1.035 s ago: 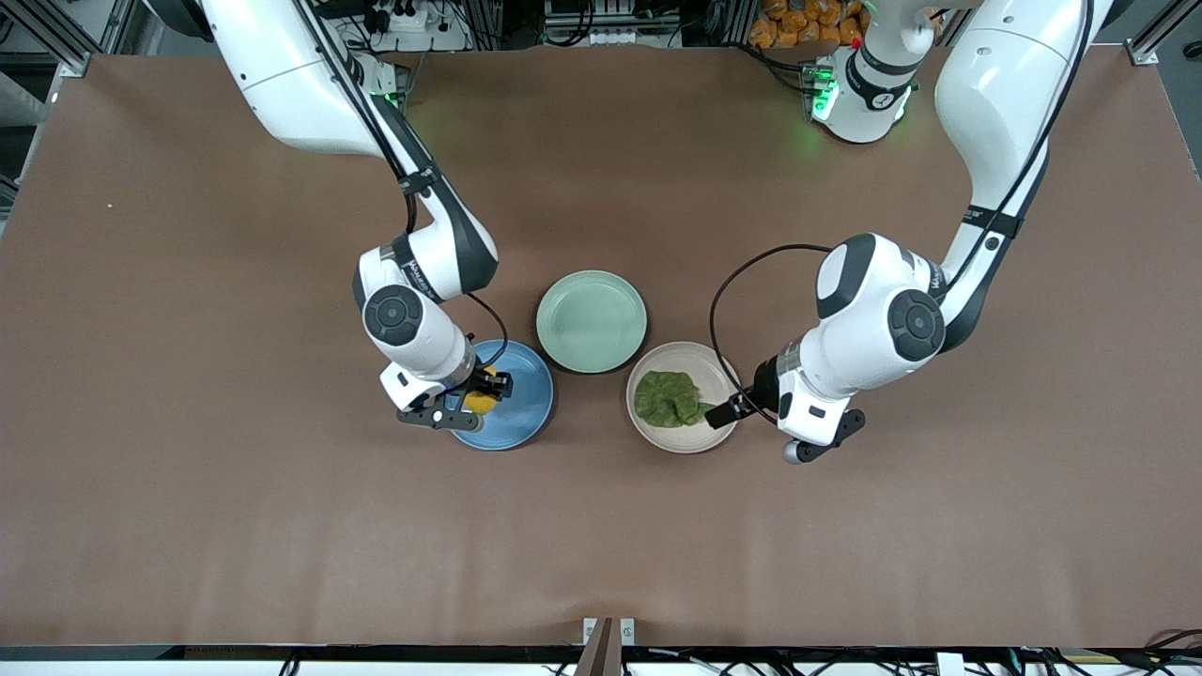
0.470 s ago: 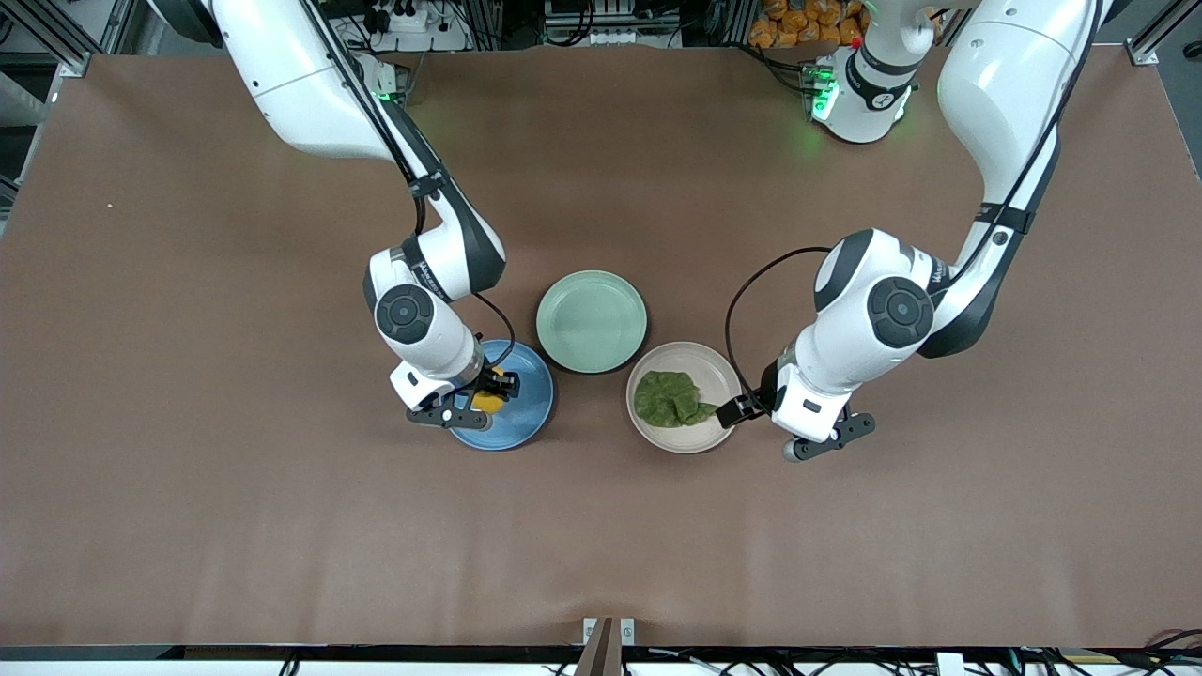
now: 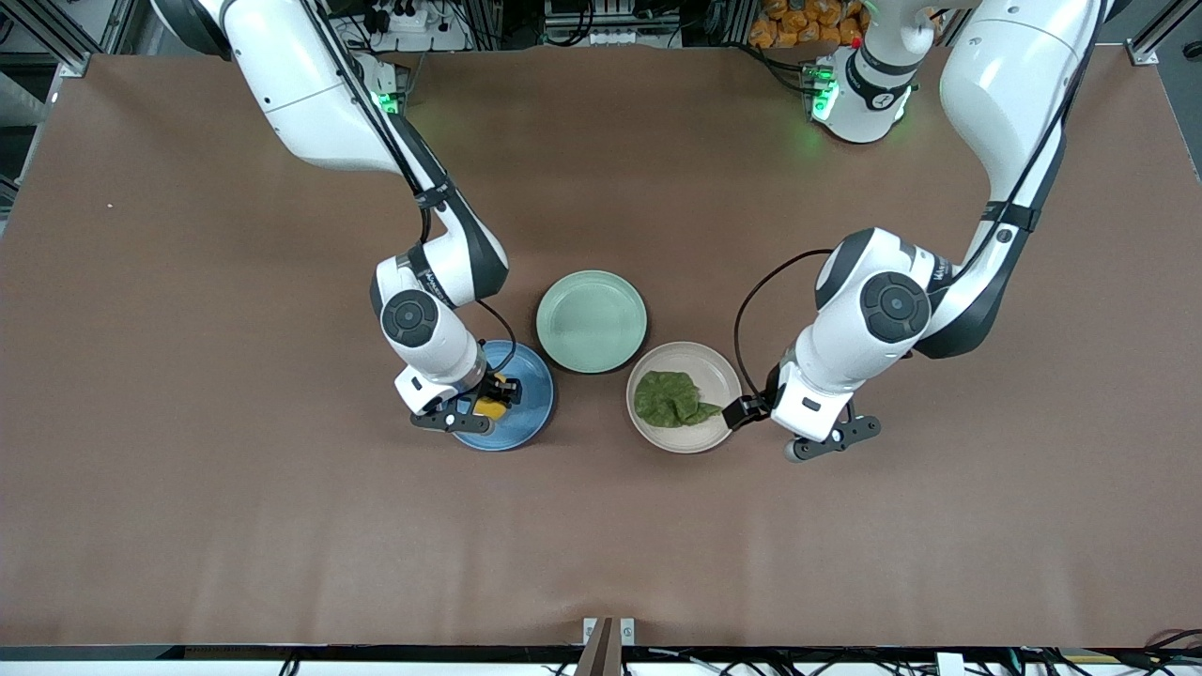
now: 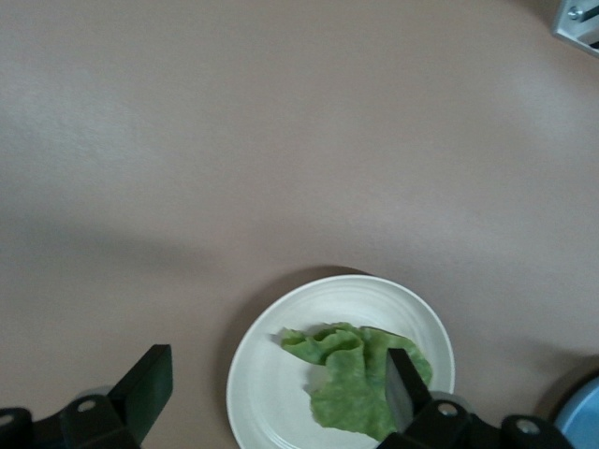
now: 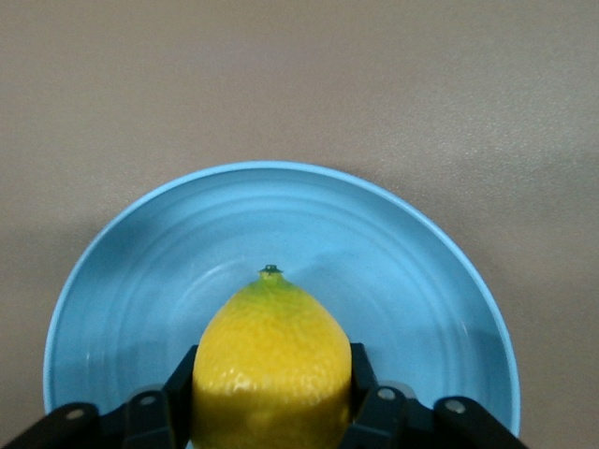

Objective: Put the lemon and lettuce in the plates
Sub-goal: 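Open both grippers, releasing the lettuce and the lemon onto the plates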

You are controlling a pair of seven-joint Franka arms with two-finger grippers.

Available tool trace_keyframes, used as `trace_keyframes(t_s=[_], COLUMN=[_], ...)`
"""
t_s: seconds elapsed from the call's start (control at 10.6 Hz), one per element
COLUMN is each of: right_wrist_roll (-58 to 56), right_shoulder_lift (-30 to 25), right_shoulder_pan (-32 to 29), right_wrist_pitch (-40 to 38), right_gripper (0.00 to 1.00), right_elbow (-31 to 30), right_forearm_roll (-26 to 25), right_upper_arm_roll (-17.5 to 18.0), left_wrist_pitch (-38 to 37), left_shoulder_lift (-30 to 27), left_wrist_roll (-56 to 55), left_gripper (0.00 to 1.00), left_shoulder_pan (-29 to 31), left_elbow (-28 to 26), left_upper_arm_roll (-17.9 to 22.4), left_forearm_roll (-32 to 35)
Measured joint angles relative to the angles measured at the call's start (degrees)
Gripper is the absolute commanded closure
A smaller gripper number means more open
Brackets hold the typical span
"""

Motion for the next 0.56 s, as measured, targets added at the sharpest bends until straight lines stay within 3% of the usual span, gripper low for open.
trace_keyframes(t_s=[0.38,0.56], right_wrist_roll=[0.00,0.00], right_shoulder_lift=[-0.07,-1.29], right_shoulder_pan=[-0.11,-0.81], right_wrist_pitch=[-1.12,-8.21], right_gripper=[0.00,0.00], right_elbow=[1.07,3.86], right_forearm_roll=[0.04,0.06], right_upper_arm_roll=[-0.50,-0.96], left_wrist_pitch=[-3.13,-5.48], left_shoulder_lift=[-0.31,-1.70], left_wrist_roll=[4.08,10.19], left_gripper=[0.00,0.00], left_shoulder_pan=[2.85,4.17], left_elbow=[0.02,-0.80], left_upper_arm_roll=[0.02,0.60], left_forearm_roll=[2.05,2.19])
